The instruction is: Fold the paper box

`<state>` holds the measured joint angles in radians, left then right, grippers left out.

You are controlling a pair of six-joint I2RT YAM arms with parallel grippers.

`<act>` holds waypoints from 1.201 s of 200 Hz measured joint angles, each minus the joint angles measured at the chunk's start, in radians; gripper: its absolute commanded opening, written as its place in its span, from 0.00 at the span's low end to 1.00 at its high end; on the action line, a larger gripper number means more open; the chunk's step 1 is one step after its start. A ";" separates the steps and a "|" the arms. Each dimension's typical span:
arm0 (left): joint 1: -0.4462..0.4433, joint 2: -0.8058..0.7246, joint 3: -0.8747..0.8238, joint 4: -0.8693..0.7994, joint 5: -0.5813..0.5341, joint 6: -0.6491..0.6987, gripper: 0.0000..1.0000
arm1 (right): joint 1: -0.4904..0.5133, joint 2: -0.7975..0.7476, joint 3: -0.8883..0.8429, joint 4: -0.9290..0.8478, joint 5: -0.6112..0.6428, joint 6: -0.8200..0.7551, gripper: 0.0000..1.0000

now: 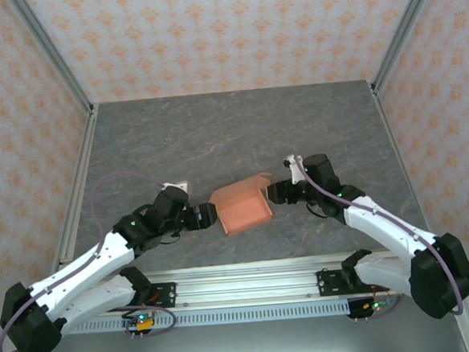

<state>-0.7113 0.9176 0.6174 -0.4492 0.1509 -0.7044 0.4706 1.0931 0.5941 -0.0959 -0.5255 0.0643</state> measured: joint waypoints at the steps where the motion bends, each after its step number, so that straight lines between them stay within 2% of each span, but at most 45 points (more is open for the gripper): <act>1: -0.004 0.005 0.000 0.005 -0.002 0.002 0.88 | 0.000 0.002 0.000 0.003 0.000 -0.002 0.65; 20: -0.051 0.059 0.003 0.053 -0.027 0.026 0.87 | 0.000 0.031 0.000 0.072 0.004 -0.030 0.64; 38: -0.077 0.097 0.014 0.074 -0.060 0.037 0.79 | 0.002 0.063 0.000 0.113 0.003 -0.044 0.60; 57: -0.079 0.114 0.032 0.082 -0.116 0.034 0.67 | 0.012 0.087 0.000 0.134 0.003 -0.047 0.56; 93: -0.079 0.148 0.080 0.084 -0.209 0.023 0.56 | 0.031 0.121 0.002 0.151 0.002 -0.040 0.48; 126: -0.079 0.214 0.131 0.091 -0.219 0.022 0.45 | 0.063 0.130 0.014 0.152 0.003 -0.008 0.42; 200: -0.079 0.295 0.219 0.064 -0.244 0.019 0.36 | 0.145 0.133 0.057 0.145 0.062 0.063 0.32; 240: -0.079 0.327 0.271 0.005 -0.277 0.015 0.36 | 0.157 0.150 0.057 0.141 0.100 0.090 0.31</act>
<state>-0.7906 1.2449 0.8886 -0.4446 -0.1257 -0.6895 0.6277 1.2430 0.6514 0.0452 -0.4259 0.1543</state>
